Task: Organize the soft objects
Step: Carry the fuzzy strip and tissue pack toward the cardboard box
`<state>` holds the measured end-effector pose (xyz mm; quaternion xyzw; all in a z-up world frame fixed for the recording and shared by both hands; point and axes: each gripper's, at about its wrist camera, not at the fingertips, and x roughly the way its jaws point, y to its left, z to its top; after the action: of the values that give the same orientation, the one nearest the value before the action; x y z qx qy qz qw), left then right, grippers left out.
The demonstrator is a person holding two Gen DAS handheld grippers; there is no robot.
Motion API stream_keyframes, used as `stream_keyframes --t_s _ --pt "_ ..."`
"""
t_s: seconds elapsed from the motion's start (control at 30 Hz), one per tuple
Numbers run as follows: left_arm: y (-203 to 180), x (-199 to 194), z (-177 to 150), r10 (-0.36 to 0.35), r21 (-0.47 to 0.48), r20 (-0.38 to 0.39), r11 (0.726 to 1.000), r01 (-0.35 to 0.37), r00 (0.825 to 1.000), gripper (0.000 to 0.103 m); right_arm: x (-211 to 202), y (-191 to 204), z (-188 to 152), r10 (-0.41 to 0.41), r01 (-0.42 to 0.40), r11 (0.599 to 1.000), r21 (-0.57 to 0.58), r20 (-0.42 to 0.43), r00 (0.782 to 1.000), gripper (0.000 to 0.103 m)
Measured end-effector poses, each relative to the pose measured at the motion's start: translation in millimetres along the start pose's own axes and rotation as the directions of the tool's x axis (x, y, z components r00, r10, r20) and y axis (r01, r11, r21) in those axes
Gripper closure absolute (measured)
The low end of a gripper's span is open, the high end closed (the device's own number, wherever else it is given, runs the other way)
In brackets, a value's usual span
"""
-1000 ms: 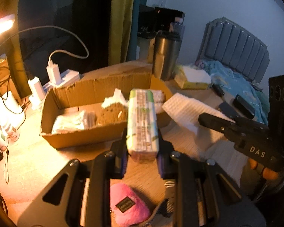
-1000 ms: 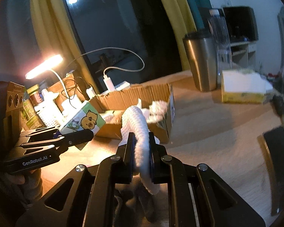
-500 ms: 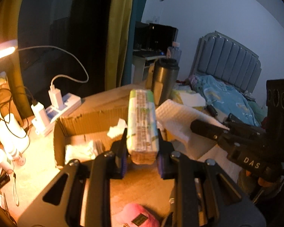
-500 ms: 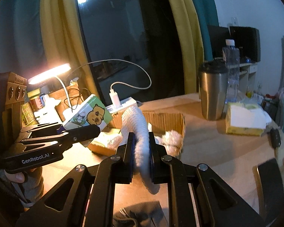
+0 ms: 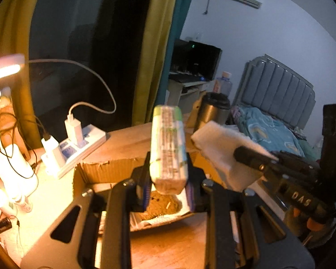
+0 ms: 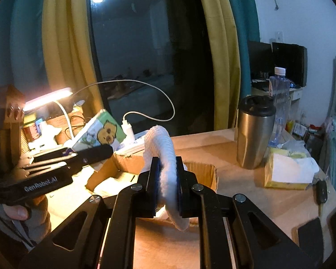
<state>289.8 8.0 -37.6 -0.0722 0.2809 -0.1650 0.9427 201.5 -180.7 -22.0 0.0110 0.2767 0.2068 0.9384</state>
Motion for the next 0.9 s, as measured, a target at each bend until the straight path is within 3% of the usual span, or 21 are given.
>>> stream_keyframes --t_s 0.4,0.8,0.9 --pt "22.7 60.5 -22.6 0.045 -0.024 -0.124 0.999 -0.048 0.991 0.078 60.0 -12.2 -14.3 0.019 -0.017 1.000 0.021 -0.094 0.995 0.089" --pt "37.2 111.2 -53.3 0.075 -0.025 -0.272 0.996 -0.084 0.959 0.077 121.0 -19.7 -48.4 0.029 -0.021 0.999 0.035 -0.250 0.968 0.089" --pt "37.4 117.3 -58.3 0.083 -0.021 -0.291 0.995 -0.093 0.953 0.076 123.7 -16.4 -50.2 0.012 -0.010 1.000 0.010 -0.248 0.969 0.089"
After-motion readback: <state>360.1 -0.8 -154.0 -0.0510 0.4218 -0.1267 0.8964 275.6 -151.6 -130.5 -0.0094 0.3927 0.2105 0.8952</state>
